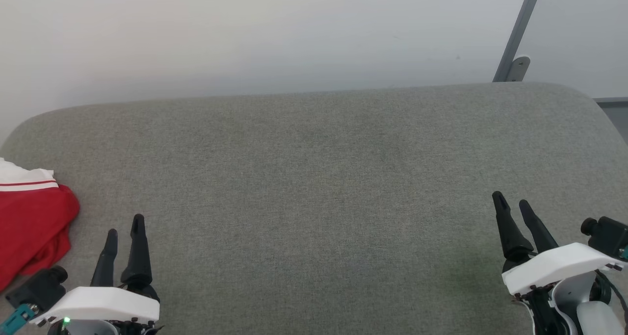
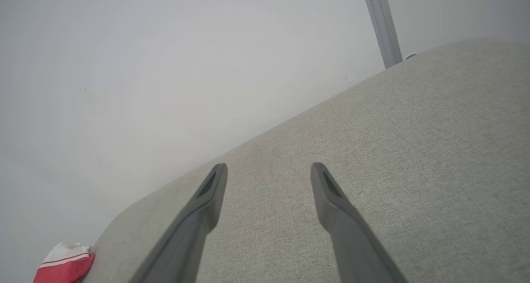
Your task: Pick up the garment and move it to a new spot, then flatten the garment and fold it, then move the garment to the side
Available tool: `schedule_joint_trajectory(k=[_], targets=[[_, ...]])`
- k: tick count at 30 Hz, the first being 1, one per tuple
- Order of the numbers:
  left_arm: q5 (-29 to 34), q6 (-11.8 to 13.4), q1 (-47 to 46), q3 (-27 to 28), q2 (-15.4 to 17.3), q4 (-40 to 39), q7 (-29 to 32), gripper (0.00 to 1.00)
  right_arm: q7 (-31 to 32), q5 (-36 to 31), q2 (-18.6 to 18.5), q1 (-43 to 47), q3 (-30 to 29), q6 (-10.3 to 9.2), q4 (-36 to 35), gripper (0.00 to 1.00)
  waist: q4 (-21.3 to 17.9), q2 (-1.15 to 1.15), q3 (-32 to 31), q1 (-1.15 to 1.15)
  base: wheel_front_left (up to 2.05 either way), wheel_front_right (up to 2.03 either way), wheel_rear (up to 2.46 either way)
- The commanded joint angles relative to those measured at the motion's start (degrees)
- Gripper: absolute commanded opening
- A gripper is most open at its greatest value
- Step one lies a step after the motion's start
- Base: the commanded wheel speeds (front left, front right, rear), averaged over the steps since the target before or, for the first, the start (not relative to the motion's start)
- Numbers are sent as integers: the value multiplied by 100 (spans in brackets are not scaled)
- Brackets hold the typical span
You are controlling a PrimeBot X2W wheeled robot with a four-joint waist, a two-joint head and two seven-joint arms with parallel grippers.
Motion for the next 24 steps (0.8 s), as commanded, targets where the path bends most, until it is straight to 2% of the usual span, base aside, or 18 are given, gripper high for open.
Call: schedule_joint_trajectory(k=[1,24], targets=[[169,-24,-16,32,28,-81,-64,100,-44,-134,-39,-108,23,0,-81,100,0,0,-4,0,0,0,0],[1348,-191,138,85,85,-145,-379,100,-228,-1173,-140,-63,156,0,-215,100,-9,0,-101,0,0,0,0]])
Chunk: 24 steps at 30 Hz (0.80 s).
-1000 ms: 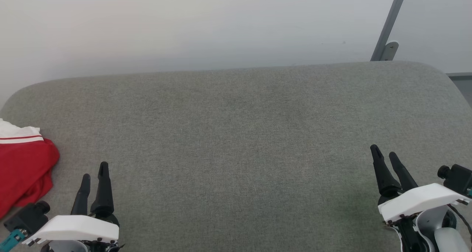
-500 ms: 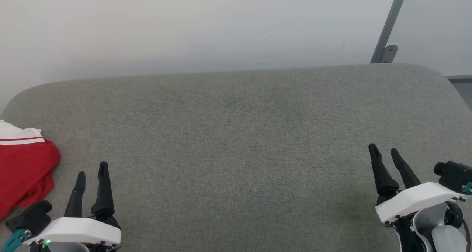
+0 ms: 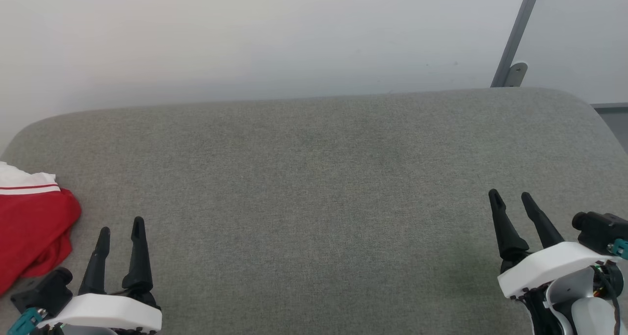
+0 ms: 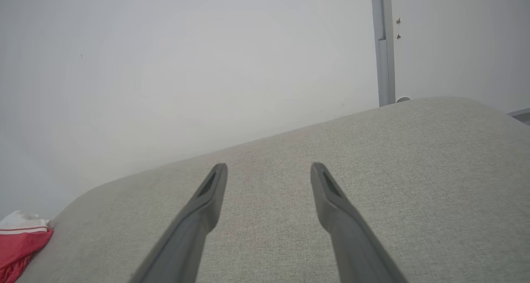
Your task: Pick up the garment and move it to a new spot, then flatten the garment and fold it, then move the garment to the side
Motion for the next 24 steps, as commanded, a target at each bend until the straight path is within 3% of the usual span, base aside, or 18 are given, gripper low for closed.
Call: schedule_joint_trajectory(k=[1,24], targets=[[120,-42,18,8,46,-55,-60,100,-62,-115,-22,-56,13,-2,-81,100,-1,0,-6,0,0,0,0],[909,-90,99,-97,166,-98,-312,100,-206,-1032,-69,-61,22,-2,-233,100,6,0,-59,0,0,0,0]])
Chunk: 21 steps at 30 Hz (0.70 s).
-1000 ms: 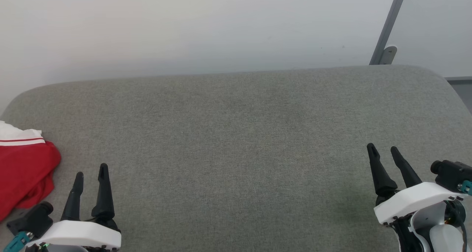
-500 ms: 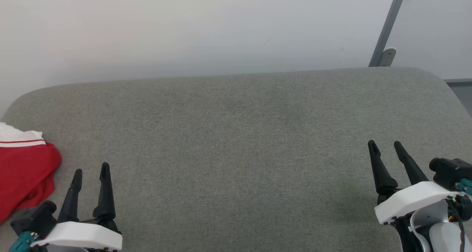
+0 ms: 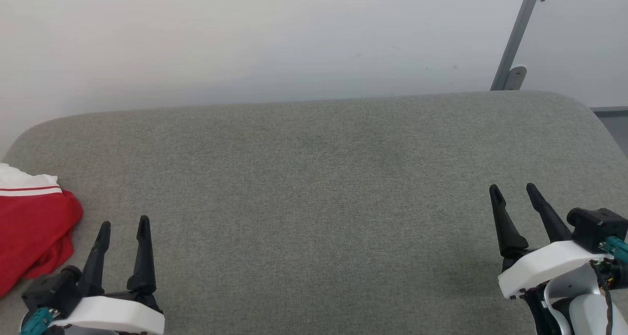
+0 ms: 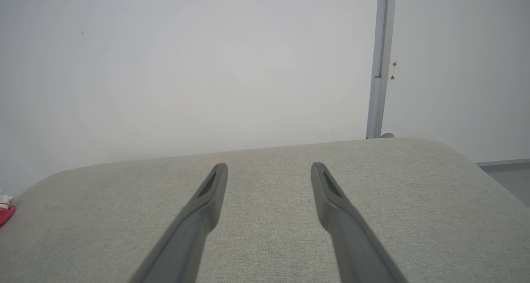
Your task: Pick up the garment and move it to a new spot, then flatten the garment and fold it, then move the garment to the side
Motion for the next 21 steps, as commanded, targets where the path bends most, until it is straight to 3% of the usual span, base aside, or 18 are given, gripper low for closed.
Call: schedule_joint_trajectory(k=[1,21], targets=[[136,-14,66,-6,43,-37,-57,100,-56,-123,-18,-63,8,-2,-58,100,1,0,-1,0,0,0,0],[281,-28,54,-97,132,-5,-145,100,-126,-417,-19,-53,-1,-2,-90,100,-27,0,14,0,0,0,0]])
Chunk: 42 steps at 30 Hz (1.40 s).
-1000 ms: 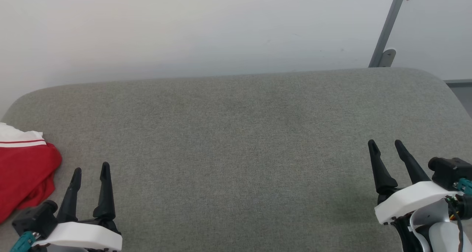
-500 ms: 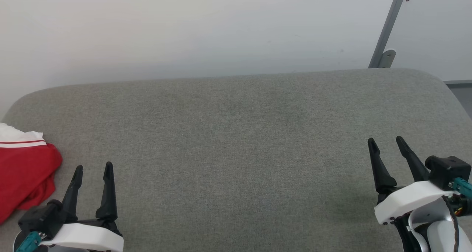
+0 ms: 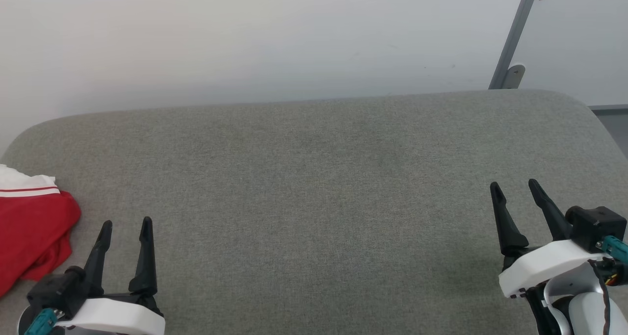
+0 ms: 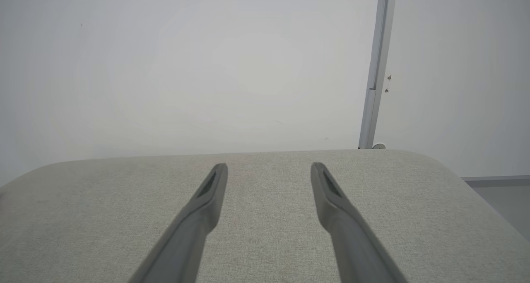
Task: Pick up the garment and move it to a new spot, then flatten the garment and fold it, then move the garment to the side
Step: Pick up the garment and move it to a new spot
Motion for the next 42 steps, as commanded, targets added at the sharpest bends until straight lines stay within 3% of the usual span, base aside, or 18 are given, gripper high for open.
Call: schedule_joint_trajectory(k=[1,15,30,42], targets=[[-23,-12,25,-11,19,7,-29,100,-35,-15,2,-37,3,-2,-19,100,0,0,2,0,0,0,0],[-83,312,-187,172,-1,92,-16,100,78,97,-80,-229,328,-2,2,100,419,0,40,0,0,0,0],[-121,636,-157,329,-6,-16,2,100,184,233,-224,-479,895,-2,113,100,1477,0,68,0,0,0,0],[-169,723,-163,299,-47,67,7,100,219,363,-308,-596,1250,-2,210,100,2117,0,36,0,0,0,0]])
